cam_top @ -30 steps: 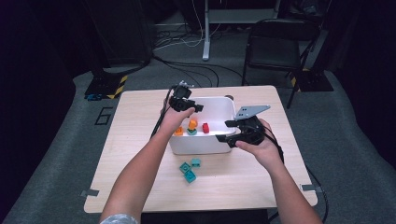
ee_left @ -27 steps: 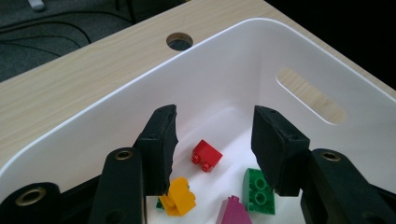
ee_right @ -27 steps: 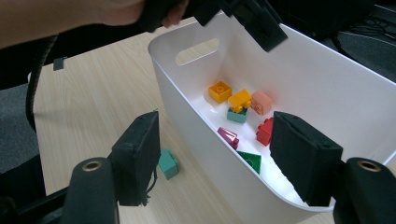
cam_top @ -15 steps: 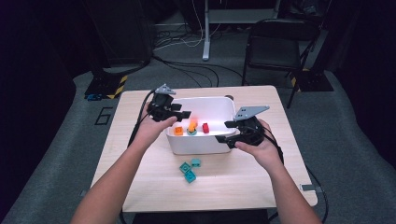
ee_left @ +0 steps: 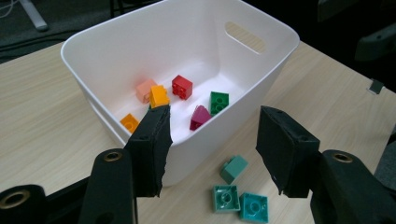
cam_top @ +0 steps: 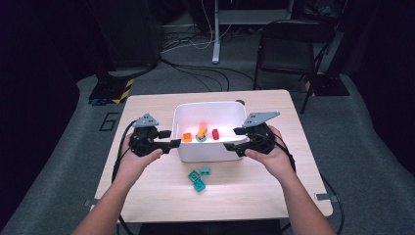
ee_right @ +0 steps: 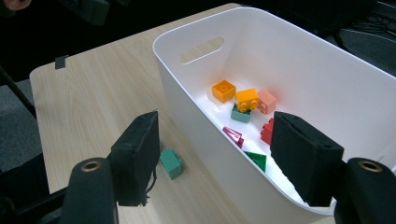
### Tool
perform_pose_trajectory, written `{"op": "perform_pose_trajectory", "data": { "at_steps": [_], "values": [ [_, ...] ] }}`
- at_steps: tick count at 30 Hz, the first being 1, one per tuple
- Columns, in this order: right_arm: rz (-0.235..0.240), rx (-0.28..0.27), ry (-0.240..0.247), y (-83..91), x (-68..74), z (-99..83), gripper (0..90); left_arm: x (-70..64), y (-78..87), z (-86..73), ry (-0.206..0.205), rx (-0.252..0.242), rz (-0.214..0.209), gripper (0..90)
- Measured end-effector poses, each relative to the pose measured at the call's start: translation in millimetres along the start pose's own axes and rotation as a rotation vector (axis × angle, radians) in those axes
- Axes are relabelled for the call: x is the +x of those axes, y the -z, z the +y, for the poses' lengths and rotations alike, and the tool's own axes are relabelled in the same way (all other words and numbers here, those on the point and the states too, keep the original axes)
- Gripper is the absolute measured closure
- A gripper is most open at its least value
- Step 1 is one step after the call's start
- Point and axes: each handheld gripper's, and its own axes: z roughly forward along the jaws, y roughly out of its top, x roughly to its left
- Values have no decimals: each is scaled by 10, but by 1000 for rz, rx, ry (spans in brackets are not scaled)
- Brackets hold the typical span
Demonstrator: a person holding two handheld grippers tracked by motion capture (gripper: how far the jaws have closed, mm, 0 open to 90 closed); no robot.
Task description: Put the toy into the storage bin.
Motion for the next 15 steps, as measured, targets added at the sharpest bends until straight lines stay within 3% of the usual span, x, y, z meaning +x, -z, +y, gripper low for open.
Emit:
{"op": "perform_pose_trajectory", "data": {
  "at_steps": [7, 15],
  "values": [
    [-2, -8, -2, 27, 24, 13, 319, -84, -27, -327, 13, -16, 23, 436],
    [2, 8, 15, -1, 32, 6, 308, -171, -274, -731, 56, -1, -15, 452]
  ]
}}
